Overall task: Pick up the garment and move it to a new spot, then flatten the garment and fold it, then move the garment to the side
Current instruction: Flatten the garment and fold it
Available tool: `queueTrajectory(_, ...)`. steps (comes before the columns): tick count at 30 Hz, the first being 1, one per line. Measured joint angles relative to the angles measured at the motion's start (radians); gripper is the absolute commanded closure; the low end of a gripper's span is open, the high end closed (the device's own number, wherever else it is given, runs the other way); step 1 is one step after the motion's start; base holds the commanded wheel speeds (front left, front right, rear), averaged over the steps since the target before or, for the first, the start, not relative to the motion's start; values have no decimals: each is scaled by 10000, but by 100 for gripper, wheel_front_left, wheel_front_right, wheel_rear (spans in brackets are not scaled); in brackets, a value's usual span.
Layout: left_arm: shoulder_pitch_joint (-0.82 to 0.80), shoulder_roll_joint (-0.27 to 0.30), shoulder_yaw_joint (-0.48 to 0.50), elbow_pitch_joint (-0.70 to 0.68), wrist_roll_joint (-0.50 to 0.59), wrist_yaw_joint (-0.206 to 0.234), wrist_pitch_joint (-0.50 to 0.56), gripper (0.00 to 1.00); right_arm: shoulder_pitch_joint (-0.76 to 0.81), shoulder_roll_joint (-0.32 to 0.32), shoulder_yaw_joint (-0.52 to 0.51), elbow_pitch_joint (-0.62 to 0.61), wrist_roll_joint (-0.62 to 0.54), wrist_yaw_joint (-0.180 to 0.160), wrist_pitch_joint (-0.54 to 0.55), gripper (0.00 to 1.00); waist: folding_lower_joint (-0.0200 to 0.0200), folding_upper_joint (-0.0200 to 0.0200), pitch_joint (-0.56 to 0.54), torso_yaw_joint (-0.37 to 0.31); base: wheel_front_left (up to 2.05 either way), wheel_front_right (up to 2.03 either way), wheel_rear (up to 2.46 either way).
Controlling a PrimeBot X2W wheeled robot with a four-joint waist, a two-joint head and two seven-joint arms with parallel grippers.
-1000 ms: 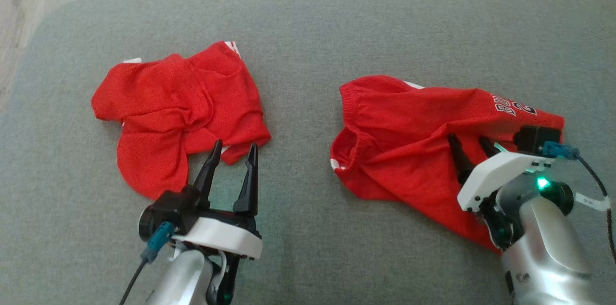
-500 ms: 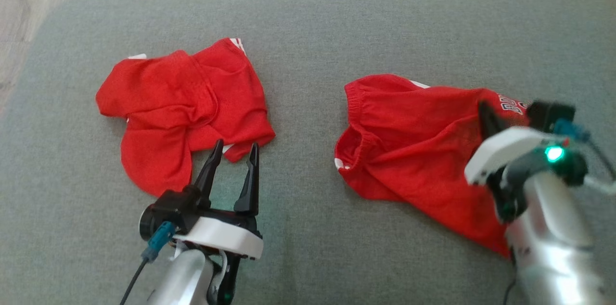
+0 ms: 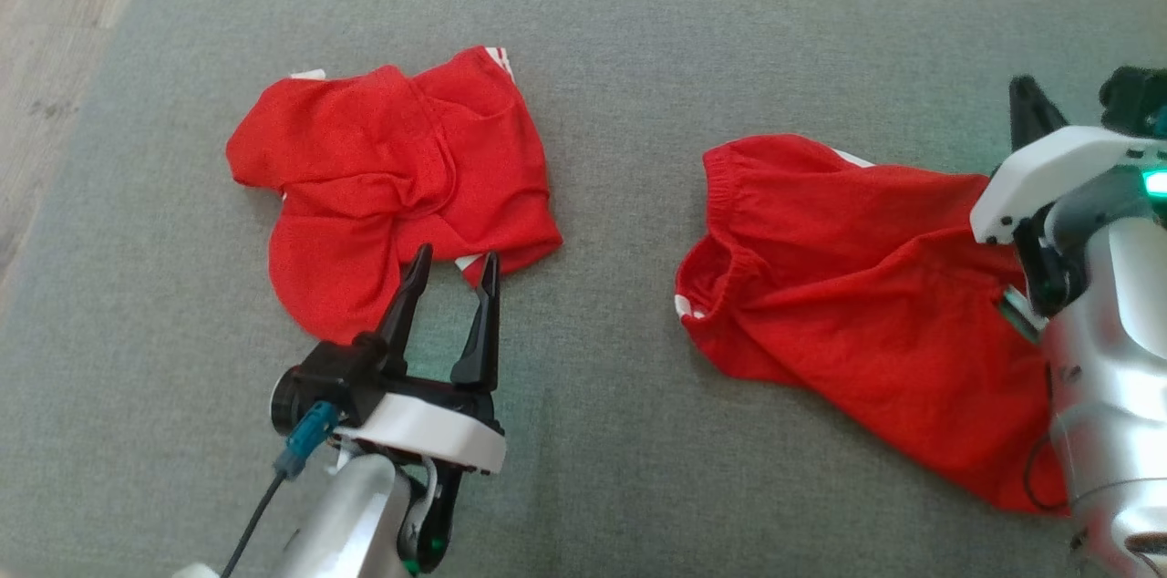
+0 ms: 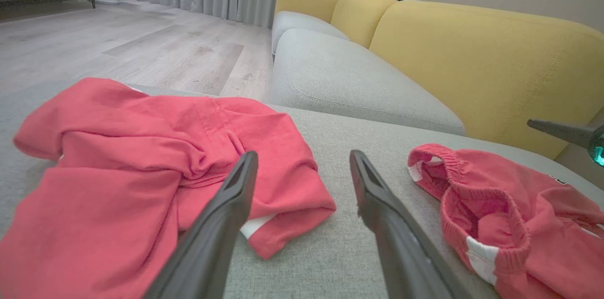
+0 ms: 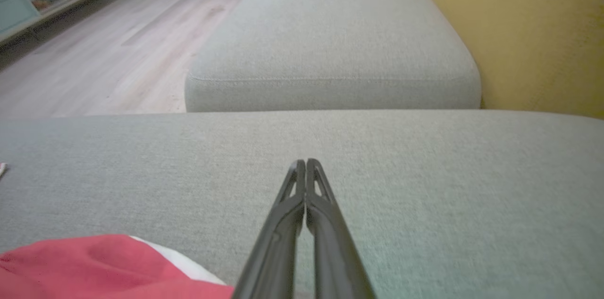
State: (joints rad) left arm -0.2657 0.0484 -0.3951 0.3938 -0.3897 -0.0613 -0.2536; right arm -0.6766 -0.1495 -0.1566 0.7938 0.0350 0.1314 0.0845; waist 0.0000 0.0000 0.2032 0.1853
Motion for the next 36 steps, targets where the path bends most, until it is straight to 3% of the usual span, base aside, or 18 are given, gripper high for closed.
queueTrajectory(9,2,-2,100,-69,-25,98,-2,0,366,21,487,-907,366,0,-1294,100,0,0,-150,-312,0,0,0)
queueTrajectory(19,160,-6,376,-92,-15,98,-2,0,3387,844,922,-3235,842,0,-1919,100,-1,0,-716,-1172,0,0,0)
queueTrajectory(24,473,-4,449,-96,38,98,-2,0,5283,949,1208,-4234,1329,0,-1990,100,-2,0,-976,-1665,0,0,0)
queueTrajectory(29,493,-4,476,-94,44,84,-2,0,5817,999,1430,-4452,1463,0,-1990,100,-2,0,-1031,-1853,0,0,0)
queueTrajectory(31,493,-4,489,-94,90,82,-2,0,5838,1028,1419,-4575,1471,0,-1990,28,-2,0,-1040,-1895,0,0,0)
queueTrajectory(32,493,-4,495,-94,115,82,-2,0,5829,1028,1406,-4660,1469,0,-1988,0,-1,0,-1039,-1910,0,0,0)
queueTrajectory(36,493,-4,506,-92,115,71,-2,0,5794,1030,1223,-4849,1246,0,-1871,0,-1,0,-995,-1934,0,0,0)
